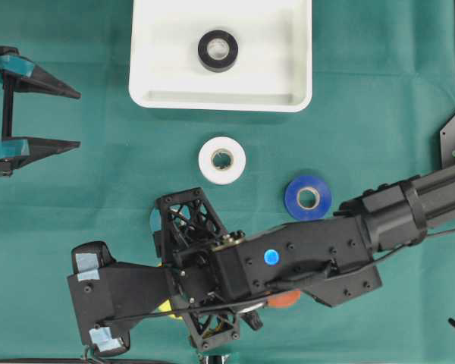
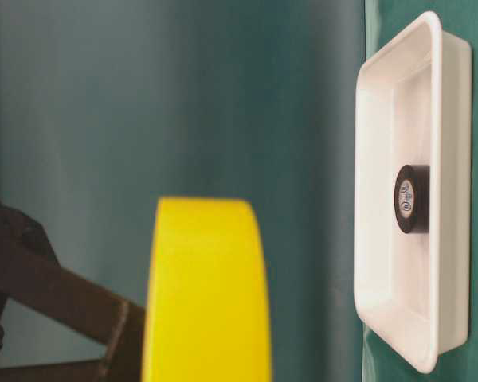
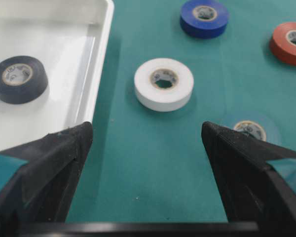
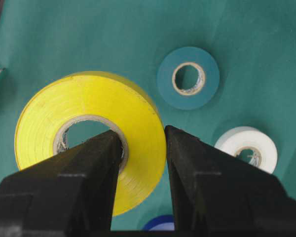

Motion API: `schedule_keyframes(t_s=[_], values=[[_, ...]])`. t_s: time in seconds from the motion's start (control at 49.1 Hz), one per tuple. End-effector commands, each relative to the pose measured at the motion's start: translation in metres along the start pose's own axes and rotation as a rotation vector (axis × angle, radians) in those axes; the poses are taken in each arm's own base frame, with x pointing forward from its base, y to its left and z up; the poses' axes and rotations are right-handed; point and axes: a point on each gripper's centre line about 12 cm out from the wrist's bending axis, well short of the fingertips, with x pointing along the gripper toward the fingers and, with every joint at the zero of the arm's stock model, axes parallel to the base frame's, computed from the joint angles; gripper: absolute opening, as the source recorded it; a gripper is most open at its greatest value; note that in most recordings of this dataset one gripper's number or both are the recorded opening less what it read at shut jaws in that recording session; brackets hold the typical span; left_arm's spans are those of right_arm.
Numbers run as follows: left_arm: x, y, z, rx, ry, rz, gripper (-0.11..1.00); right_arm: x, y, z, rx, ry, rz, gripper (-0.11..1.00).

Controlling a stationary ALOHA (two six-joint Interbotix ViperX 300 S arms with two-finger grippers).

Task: Pick up the tape from a random location and place it into the white case.
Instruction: 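Close the right gripper on the yellow tape roll's rim, then lift the yellow roll and carry it into the white tray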

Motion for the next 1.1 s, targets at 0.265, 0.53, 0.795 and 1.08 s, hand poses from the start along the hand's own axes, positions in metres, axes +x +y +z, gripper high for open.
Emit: schedule_keyframes(t_s=[0.265,0.53,0.795,1.08], values=[[0.000,0.001,0.005,0.001,-0.012,0.003,0.97,-0.045,-0.002,0.002,0.008,-0.096,0.020,0.29],[0.000,0.001,0.006,0.001,-0.014,0.003,0.97,-0.044,-0.017,0.004,0.011,-0.101,-0.037,0.29],[0.000,0.001,0.005,0.001,-0.012,0.003,0.97,-0.040,-0.078,0.013,0.053,-0.104,-0.084,0.29],[0.000,0.001,0.004,0.001,-0.003,0.003,0.97,-0.041,-0.175,0.016,0.167,-0.136,-0.150,0.29]])
